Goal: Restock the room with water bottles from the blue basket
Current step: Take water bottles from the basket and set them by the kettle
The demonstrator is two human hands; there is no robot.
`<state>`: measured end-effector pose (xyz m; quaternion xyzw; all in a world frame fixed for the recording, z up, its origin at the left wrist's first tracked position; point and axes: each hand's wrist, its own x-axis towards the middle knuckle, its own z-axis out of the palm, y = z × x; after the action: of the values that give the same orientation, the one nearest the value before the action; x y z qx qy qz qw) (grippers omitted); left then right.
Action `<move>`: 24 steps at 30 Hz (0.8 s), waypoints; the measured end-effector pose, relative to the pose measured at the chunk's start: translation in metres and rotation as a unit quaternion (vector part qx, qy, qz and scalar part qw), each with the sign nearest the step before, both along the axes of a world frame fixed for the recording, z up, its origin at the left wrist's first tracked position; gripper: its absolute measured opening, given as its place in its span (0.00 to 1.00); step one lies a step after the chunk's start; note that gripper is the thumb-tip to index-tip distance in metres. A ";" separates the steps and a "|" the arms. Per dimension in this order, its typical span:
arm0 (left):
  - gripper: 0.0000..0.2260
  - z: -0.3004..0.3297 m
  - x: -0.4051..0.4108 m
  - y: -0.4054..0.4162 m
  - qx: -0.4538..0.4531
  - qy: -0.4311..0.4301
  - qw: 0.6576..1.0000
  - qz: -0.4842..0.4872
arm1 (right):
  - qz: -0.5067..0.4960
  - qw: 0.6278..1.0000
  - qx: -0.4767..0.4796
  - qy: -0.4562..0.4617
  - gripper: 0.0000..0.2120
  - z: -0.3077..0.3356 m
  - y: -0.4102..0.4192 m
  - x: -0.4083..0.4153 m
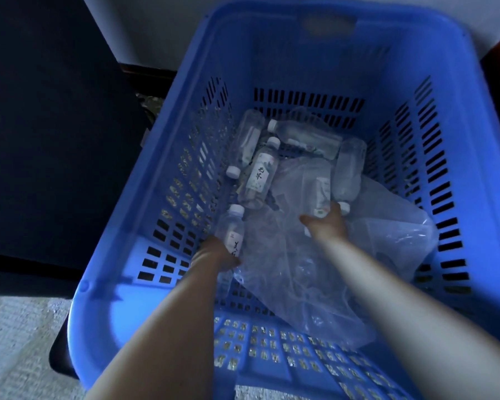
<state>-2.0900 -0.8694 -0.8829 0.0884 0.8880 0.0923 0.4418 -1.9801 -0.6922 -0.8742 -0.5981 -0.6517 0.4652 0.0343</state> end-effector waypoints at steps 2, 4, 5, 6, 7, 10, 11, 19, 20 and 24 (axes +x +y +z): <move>0.28 0.002 0.000 0.000 0.010 0.004 1.000 0.009 | 0.036 0.998 0.044 0.002 0.31 0.016 0.003 0.000; 0.28 0.002 -0.002 0.002 0.030 0.003 0.999 0.034 | 0.079 0.992 0.098 -0.018 0.28 0.032 0.011 0.002; 0.27 0.002 -0.002 0.003 0.043 0.002 0.998 0.046 | 0.094 0.988 0.124 -0.020 0.25 0.041 0.016 0.004; 0.27 0.003 -0.002 0.004 0.056 -0.003 0.997 0.056 | 0.103 0.984 0.146 -0.014 0.21 0.049 0.021 0.006; 0.26 0.003 -0.002 0.006 0.067 -0.009 0.996 0.066 | 0.114 0.981 0.160 -0.009 0.18 0.058 0.025 0.007; 0.27 0.005 -0.001 0.006 0.084 -0.023 0.992 0.087 | 0.138 0.980 0.140 0.018 0.12 0.089 0.031 0.012; 0.27 0.005 -0.001 0.005 0.088 -0.026 0.991 0.097 | 0.139 0.982 0.125 0.028 0.08 0.101 0.032 0.014; 0.29 0.002 0.000 0.005 0.114 -0.038 0.985 0.127 | 0.196 0.980 0.041 -0.003 0.11 0.084 0.012 0.012; 0.30 0.002 0.000 0.006 0.112 -0.036 0.985 0.127 | 0.185 0.982 0.039 0.016 0.11 0.076 0.009 0.008; 0.30 0.003 0.001 0.006 0.111 -0.038 0.985 0.124 | 0.171 0.982 0.002 0.086 0.20 0.049 -0.001 -0.010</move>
<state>-2.0893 -0.8630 -0.8801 0.0221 0.8591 0.2474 0.4476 -1.9901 -0.6932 -0.8252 -0.4356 -0.7395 0.5130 0.0114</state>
